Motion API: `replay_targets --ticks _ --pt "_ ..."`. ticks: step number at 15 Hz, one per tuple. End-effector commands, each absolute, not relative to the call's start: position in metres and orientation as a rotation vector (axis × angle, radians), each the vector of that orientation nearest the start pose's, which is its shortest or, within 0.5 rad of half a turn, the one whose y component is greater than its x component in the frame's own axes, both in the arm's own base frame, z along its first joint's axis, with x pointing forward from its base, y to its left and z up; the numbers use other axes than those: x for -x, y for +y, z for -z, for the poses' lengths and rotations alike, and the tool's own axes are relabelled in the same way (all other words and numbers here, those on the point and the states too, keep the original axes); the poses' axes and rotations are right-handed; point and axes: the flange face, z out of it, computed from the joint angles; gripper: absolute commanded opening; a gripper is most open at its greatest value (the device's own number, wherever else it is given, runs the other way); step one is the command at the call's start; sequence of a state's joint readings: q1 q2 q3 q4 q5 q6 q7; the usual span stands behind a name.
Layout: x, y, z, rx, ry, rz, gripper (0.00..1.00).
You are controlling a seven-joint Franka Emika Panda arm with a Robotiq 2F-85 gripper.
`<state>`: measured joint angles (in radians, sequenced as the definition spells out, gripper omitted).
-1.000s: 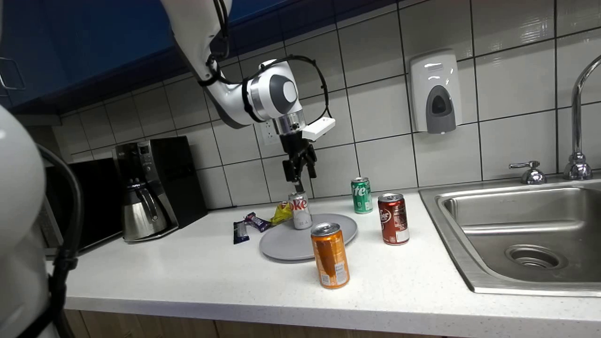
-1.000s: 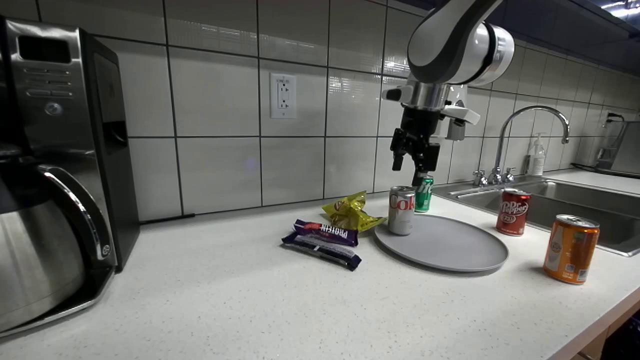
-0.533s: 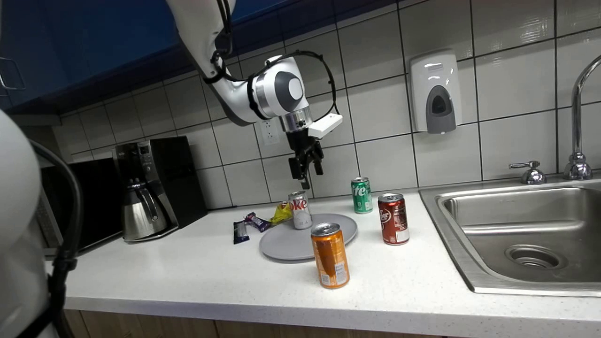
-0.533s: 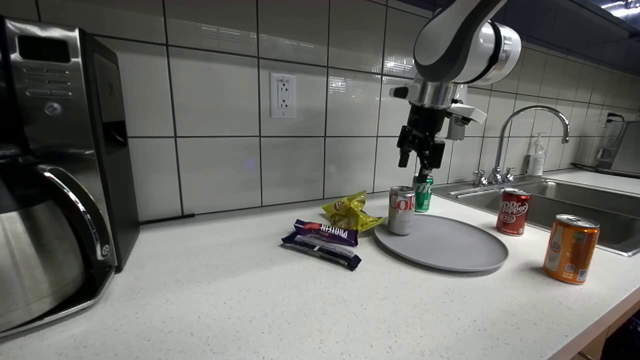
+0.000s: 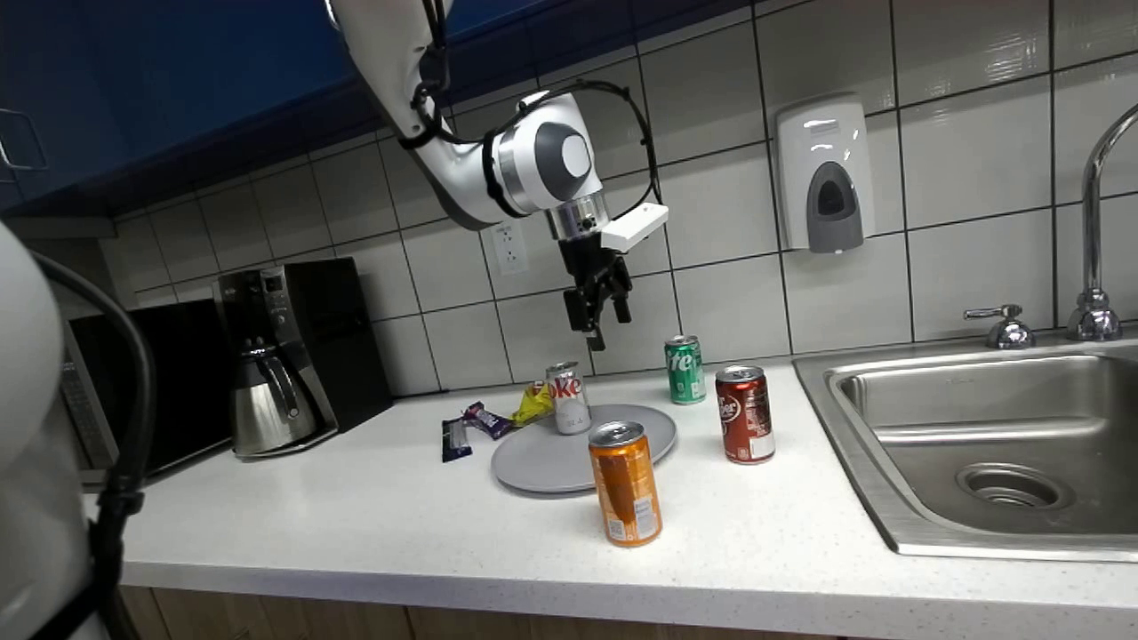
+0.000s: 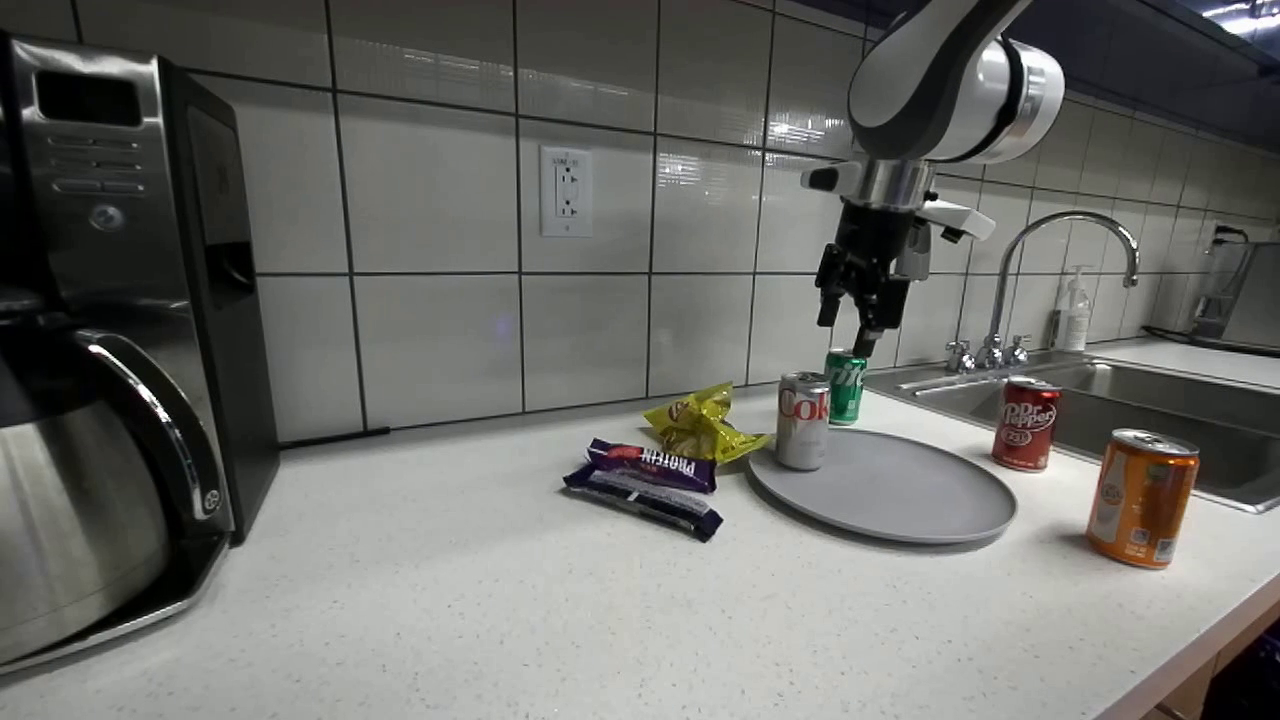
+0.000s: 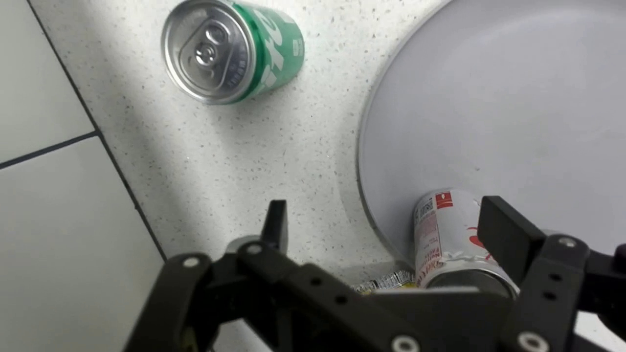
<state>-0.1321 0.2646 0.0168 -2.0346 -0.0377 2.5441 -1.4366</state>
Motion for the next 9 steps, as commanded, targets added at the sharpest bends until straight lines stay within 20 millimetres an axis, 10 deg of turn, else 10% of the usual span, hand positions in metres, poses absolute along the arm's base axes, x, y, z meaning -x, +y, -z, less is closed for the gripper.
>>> replay_targets --ticks 1,9 --pt "-0.608 -0.085 -0.352 2.619 -2.044 0.303 1.0" --pt "-0.607 -0.119 -0.366 2.681 -1.988 0.309 1.0"
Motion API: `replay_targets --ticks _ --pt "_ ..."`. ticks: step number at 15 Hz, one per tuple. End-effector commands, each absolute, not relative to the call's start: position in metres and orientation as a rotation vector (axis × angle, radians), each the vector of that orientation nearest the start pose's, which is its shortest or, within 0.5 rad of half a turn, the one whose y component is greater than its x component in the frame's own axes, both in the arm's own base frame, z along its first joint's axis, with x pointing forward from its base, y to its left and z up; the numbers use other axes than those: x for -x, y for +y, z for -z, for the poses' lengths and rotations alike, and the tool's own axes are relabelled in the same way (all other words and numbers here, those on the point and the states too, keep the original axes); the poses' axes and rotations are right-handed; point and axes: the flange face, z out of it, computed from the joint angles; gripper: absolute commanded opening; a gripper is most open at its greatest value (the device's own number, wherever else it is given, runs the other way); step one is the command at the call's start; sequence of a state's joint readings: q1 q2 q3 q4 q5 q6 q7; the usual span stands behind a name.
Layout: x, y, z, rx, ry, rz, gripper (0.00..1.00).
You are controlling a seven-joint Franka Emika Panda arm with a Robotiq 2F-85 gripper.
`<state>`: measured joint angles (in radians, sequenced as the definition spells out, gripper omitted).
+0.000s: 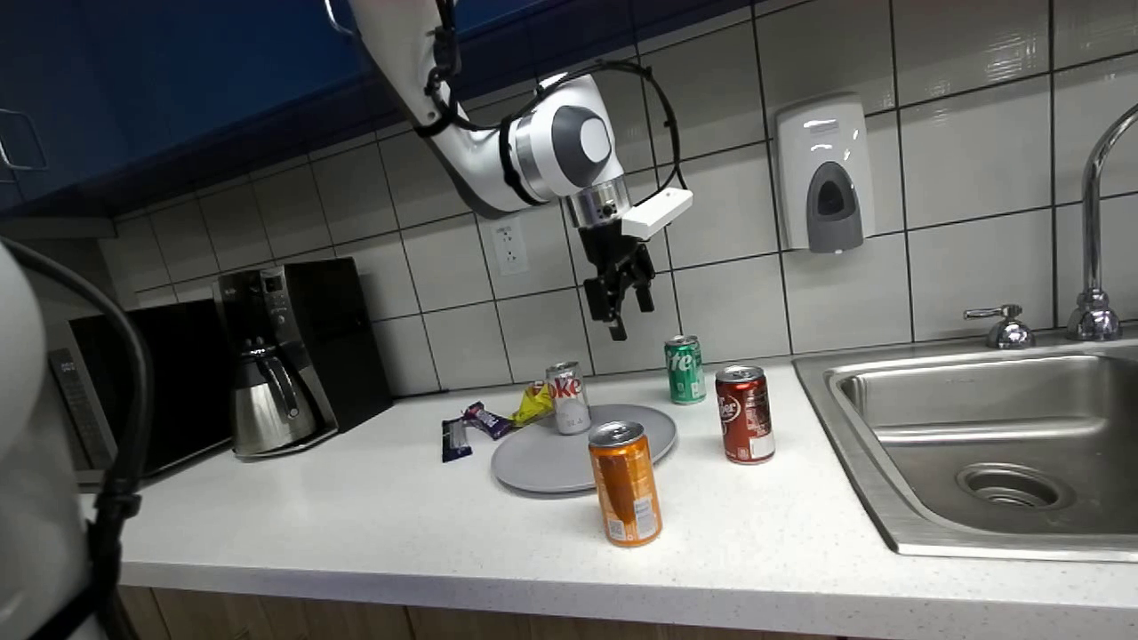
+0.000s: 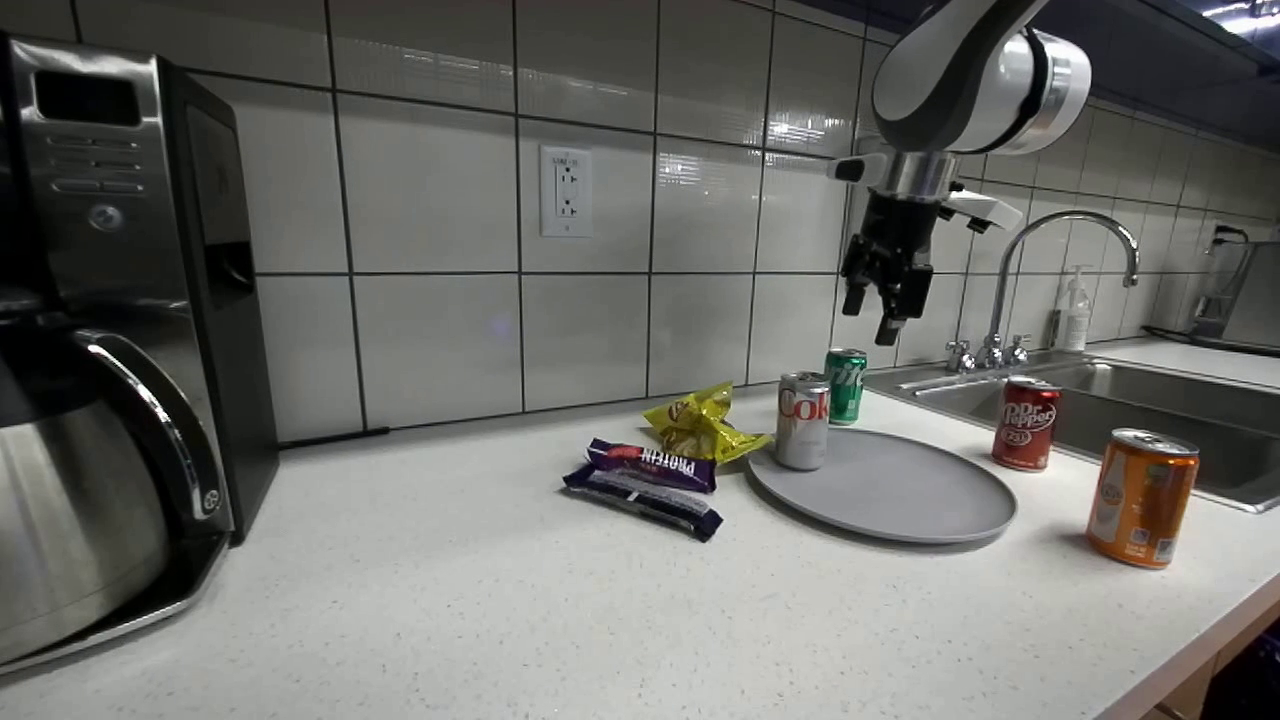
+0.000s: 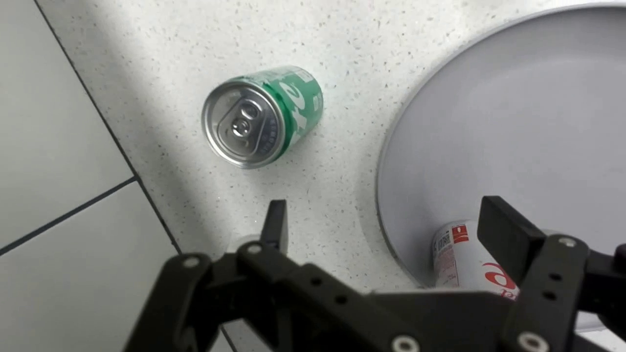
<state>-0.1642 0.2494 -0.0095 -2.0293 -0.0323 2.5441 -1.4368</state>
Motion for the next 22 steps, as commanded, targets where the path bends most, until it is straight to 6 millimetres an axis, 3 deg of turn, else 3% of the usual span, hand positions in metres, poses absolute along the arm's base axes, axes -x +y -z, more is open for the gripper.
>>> replay_targets --ticks 1,13,22 --pt "-0.611 -0.124 -0.363 2.69 -1.979 0.311 1.0" --pt "-0.646 -0.163 -0.354 2.744 -1.903 0.326 1.0" --pt "-0.678 -0.169 -0.336 2.726 -1.9 0.298 1.0"
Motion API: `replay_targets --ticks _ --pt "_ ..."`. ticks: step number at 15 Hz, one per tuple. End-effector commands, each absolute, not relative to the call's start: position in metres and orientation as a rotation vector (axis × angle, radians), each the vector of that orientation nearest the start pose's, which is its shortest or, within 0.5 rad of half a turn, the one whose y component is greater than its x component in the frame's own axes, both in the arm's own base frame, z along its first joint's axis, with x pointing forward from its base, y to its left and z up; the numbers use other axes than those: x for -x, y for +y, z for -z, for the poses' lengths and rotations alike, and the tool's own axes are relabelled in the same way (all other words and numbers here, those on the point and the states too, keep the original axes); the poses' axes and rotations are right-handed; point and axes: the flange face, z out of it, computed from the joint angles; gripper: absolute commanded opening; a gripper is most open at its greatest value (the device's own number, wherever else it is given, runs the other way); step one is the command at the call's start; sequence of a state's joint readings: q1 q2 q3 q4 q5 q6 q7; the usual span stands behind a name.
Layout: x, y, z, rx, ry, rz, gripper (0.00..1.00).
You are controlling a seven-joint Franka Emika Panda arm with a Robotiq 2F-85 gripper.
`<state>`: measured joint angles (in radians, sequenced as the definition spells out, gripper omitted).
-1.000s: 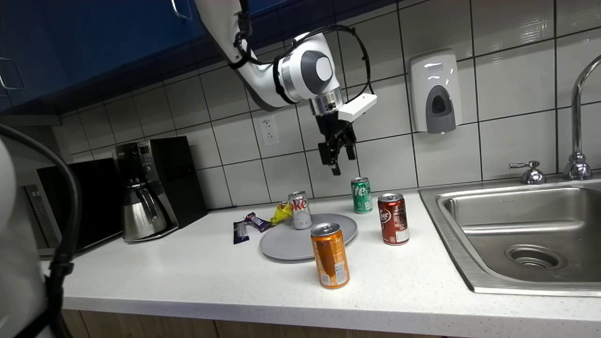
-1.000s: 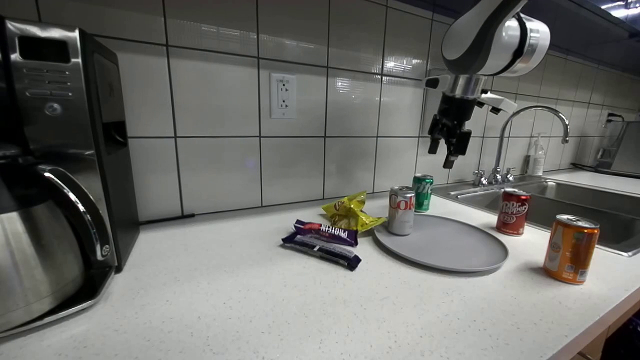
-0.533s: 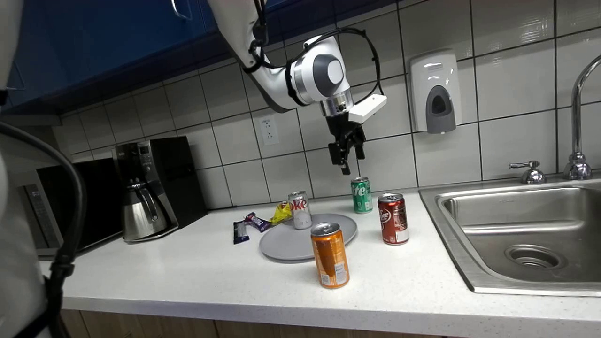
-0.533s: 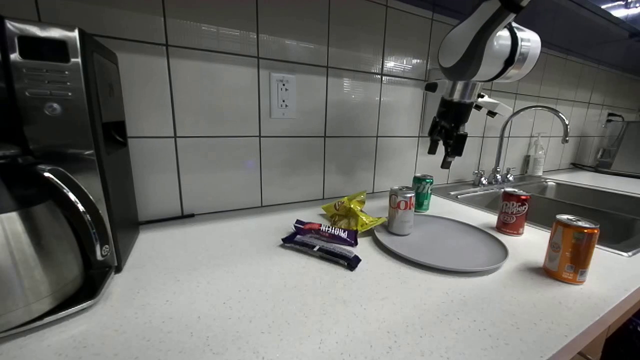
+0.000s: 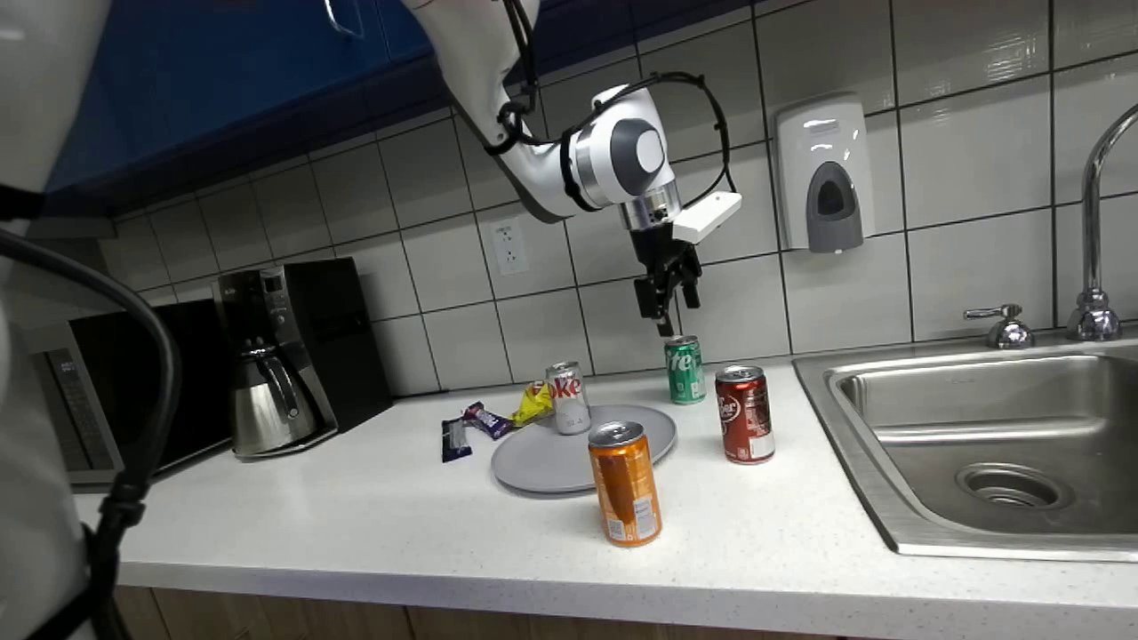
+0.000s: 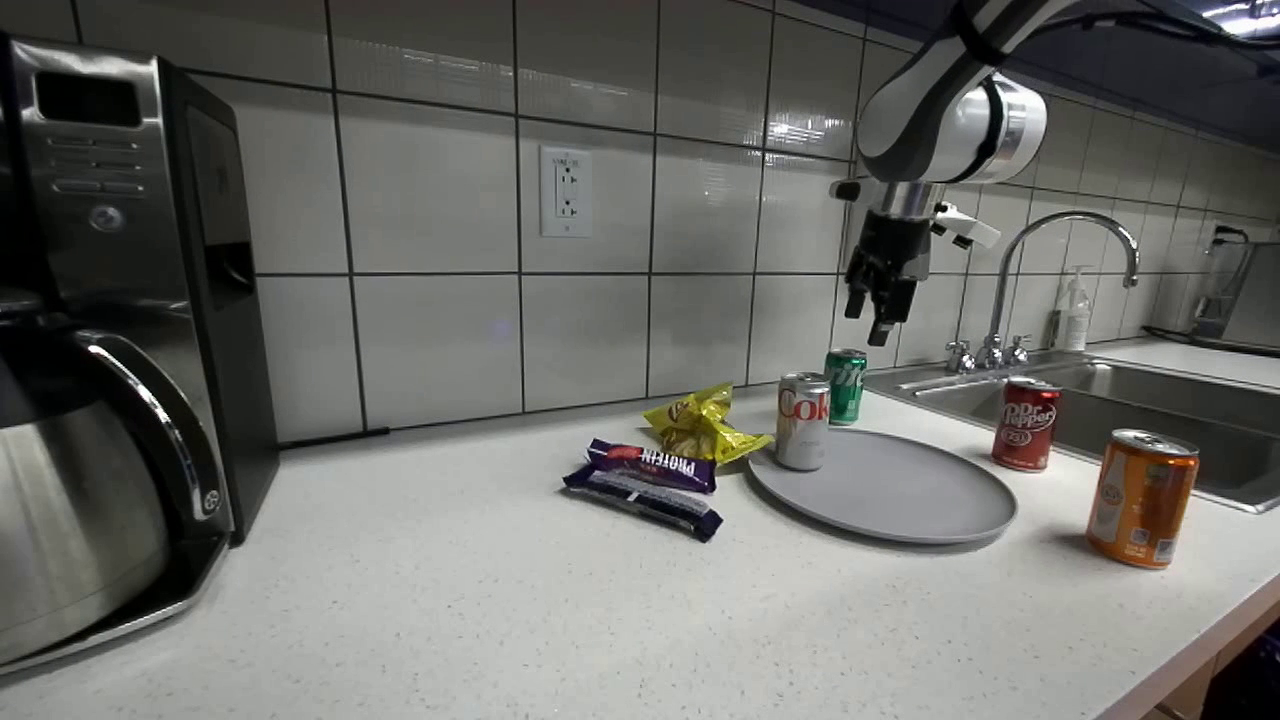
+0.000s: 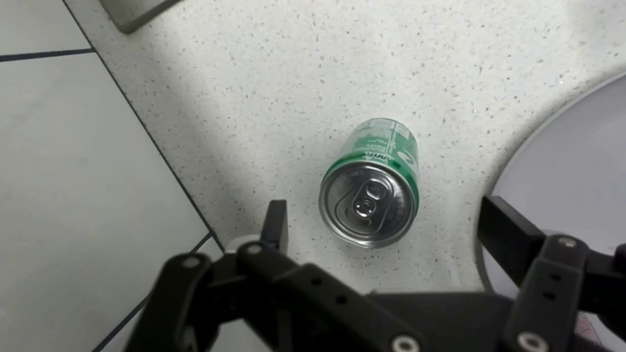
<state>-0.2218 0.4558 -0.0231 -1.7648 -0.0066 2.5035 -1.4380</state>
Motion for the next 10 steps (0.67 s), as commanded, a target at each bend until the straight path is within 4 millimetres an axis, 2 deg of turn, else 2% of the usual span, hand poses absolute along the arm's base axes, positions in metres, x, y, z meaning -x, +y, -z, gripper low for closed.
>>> replay_targets --ticks 1,10 --pt "-0.6794 -0.1686 -0.3356 2.719 -1.901 0.295 1.0" --pt "-0.6881 -0.1689 -0.3286 2.673 -1.884 0.243 1.0"
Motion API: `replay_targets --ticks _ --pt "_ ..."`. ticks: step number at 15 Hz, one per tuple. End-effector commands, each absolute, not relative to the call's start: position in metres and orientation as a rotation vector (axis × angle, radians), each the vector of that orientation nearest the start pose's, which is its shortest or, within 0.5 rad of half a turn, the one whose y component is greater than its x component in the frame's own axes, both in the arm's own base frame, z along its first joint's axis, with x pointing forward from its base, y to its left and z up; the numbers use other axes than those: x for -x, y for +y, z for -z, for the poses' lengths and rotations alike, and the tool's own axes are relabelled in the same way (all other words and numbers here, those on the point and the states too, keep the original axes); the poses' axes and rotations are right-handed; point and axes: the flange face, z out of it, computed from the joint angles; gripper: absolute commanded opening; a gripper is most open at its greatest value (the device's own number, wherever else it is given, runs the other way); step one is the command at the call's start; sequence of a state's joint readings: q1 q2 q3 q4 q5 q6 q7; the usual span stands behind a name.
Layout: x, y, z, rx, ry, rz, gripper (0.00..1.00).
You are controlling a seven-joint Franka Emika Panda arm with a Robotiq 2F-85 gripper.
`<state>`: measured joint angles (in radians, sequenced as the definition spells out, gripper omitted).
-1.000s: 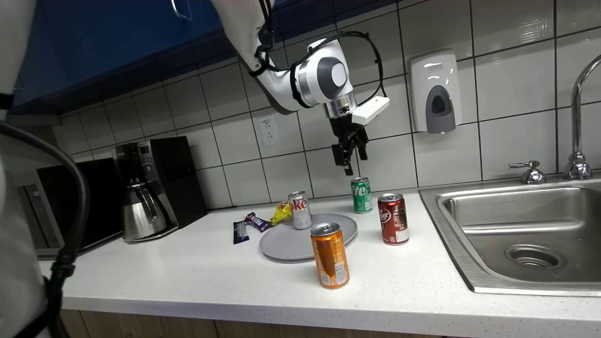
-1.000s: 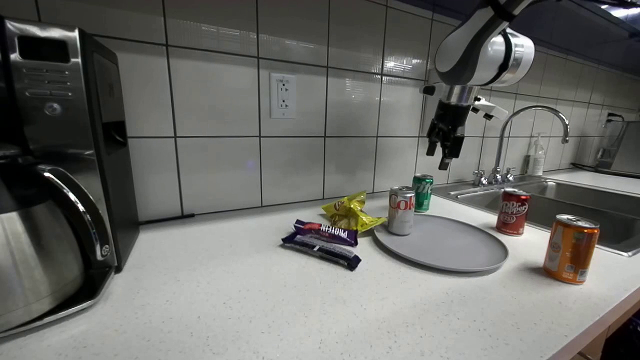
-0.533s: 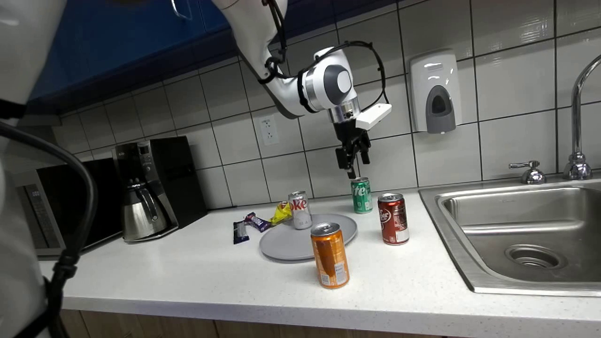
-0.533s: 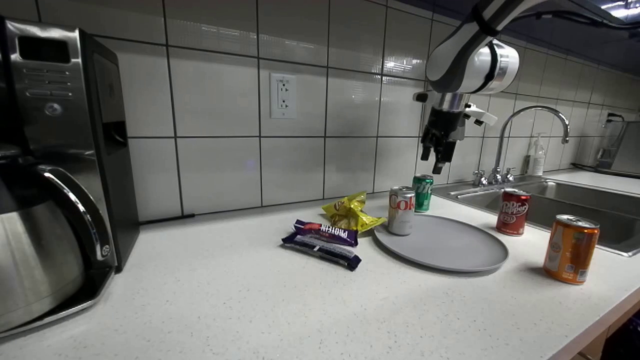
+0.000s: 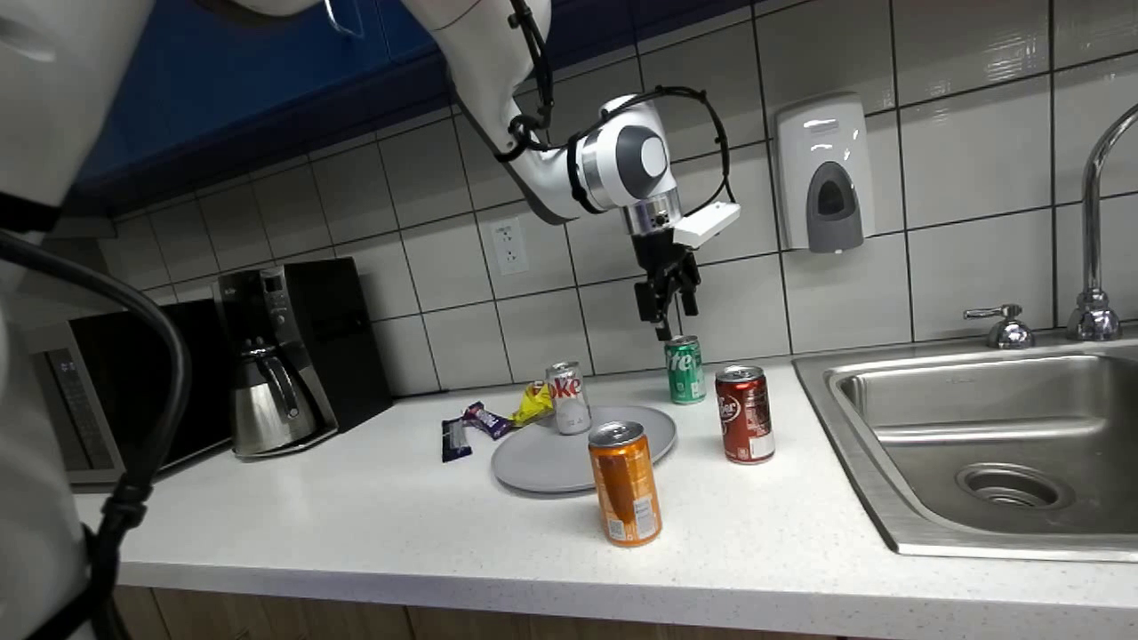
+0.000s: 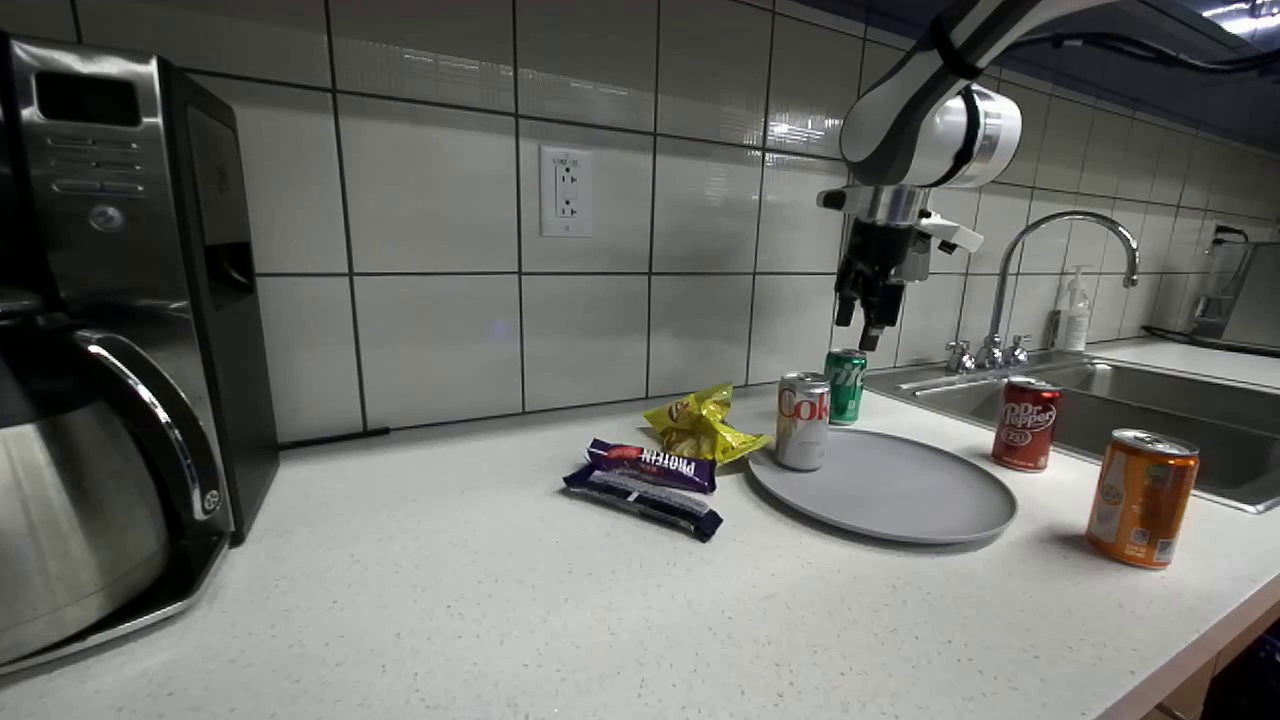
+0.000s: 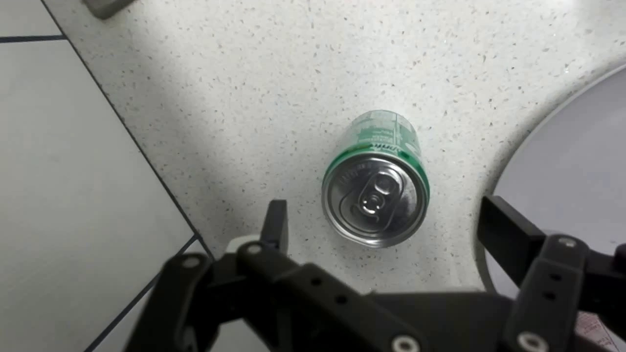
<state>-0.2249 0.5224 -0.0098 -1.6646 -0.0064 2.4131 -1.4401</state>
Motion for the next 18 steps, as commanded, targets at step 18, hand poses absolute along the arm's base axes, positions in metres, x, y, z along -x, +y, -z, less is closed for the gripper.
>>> replay_targets --ticks 18 --pt "-0.701 -0.179 -0.3 2.637 -1.838 0.146 1.0"
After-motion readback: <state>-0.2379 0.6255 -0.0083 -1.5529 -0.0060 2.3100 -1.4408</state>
